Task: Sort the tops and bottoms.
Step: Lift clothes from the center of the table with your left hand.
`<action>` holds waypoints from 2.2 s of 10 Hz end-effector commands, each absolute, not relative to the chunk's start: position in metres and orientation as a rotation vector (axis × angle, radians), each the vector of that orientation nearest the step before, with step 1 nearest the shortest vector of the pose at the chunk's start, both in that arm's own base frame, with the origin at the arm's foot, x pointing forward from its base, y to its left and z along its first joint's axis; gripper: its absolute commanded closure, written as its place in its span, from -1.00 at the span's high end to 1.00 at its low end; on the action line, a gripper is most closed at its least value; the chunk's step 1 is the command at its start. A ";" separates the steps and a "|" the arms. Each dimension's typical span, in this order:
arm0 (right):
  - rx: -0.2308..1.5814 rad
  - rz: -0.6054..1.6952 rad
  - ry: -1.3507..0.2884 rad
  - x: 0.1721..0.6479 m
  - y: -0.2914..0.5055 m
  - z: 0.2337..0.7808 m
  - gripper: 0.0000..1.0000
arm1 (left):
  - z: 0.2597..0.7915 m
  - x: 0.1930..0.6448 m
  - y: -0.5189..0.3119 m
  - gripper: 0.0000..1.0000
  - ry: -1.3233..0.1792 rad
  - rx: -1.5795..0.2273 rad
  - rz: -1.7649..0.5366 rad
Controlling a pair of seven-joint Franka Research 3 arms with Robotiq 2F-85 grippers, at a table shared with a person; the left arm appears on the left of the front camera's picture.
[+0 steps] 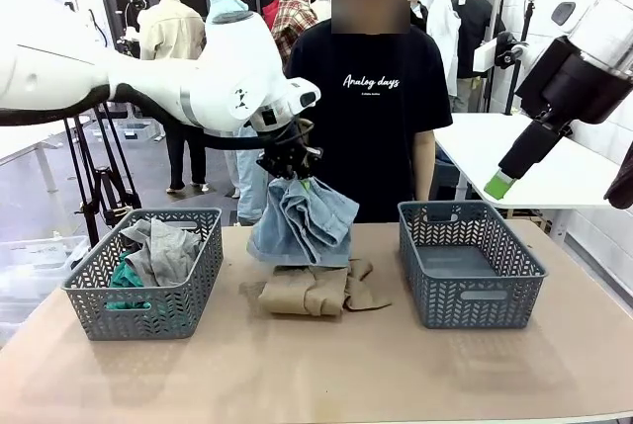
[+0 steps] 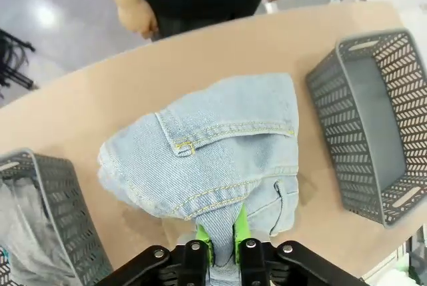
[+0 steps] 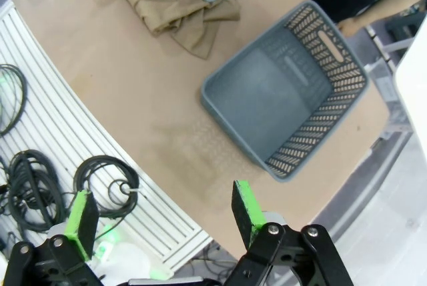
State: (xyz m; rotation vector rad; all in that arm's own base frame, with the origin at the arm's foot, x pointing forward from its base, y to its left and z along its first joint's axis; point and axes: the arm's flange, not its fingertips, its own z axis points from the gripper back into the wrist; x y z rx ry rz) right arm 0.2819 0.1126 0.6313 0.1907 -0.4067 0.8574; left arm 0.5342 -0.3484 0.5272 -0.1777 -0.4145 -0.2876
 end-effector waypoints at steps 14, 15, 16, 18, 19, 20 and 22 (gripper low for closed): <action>0.178 0.859 -0.387 0.283 0.113 0.634 1.00 | 0.664 0.498 -0.367 -1.00 -0.705 -0.119 -0.416; 0.178 0.859 -0.387 0.283 0.113 0.634 1.00 | 0.664 0.498 -0.367 -1.00 -0.705 -0.119 -0.416; 0.178 0.859 -0.387 0.283 0.113 0.634 1.00 | 0.664 0.498 -0.367 -1.00 -0.705 -0.119 -0.416; 0.178 0.859 -0.387 0.283 0.113 0.634 1.00 | 0.664 0.498 -0.367 -1.00 -0.705 -0.119 -0.416; 0.178 0.859 -0.387 0.283 0.113 0.634 1.00 | 0.664 0.498 -0.367 -1.00 -0.705 -0.119 -0.416; 0.178 0.859 -0.387 0.283 0.113 0.634 1.00 | 0.664 0.498 -0.367 -1.00 -0.705 -0.119 -0.416; 0.178 0.859 -0.387 0.283 0.113 0.634 1.00 | 0.664 0.498 -0.367 -1.00 -0.705 -0.119 -0.416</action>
